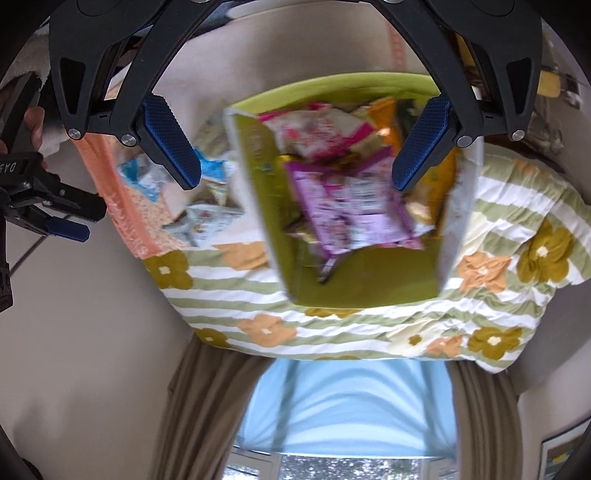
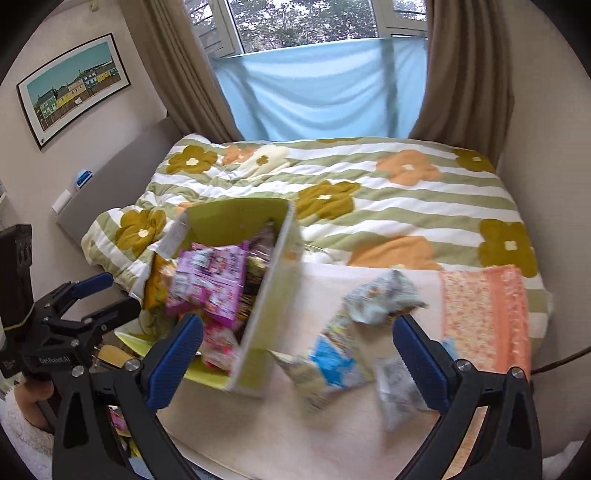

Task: Organize snacks
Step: 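Move both tools back over the remaining snacks on the table, then grasp blue printed bag with left tool while right tool grasps white translucent packet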

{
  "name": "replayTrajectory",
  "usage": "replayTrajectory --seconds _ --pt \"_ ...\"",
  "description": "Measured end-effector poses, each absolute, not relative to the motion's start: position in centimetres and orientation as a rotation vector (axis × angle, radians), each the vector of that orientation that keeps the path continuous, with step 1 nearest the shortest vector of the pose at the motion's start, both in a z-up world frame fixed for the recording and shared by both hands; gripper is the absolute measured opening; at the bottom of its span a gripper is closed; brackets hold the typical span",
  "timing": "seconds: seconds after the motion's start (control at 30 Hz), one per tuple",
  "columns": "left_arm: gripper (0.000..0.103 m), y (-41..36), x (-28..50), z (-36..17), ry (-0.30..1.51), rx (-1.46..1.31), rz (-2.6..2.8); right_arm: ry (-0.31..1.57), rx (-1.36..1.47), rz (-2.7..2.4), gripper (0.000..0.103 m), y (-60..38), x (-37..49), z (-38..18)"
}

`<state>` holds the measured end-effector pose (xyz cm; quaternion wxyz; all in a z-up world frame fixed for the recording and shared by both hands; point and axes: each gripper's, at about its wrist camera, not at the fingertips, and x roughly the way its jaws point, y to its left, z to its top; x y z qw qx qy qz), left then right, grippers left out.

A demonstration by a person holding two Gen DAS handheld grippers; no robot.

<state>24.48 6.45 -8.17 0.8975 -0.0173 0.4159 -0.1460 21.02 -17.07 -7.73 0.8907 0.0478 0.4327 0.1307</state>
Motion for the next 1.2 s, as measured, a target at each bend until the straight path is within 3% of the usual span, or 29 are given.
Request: replayTrajectory --seconds 0.47,0.67,1.2 --pt "0.102 -14.1 22.8 -11.9 0.939 0.104 -0.535 1.012 0.017 0.08 0.102 -31.9 15.7 -12.1" --pt "0.102 -20.6 23.7 -16.0 0.977 0.38 -0.657 1.105 0.065 0.043 0.102 -33.6 15.3 -17.1" --pt "0.102 -26.8 29.5 -27.4 1.21 0.686 -0.927 1.232 0.218 -0.158 0.102 -34.1 16.2 -27.0"
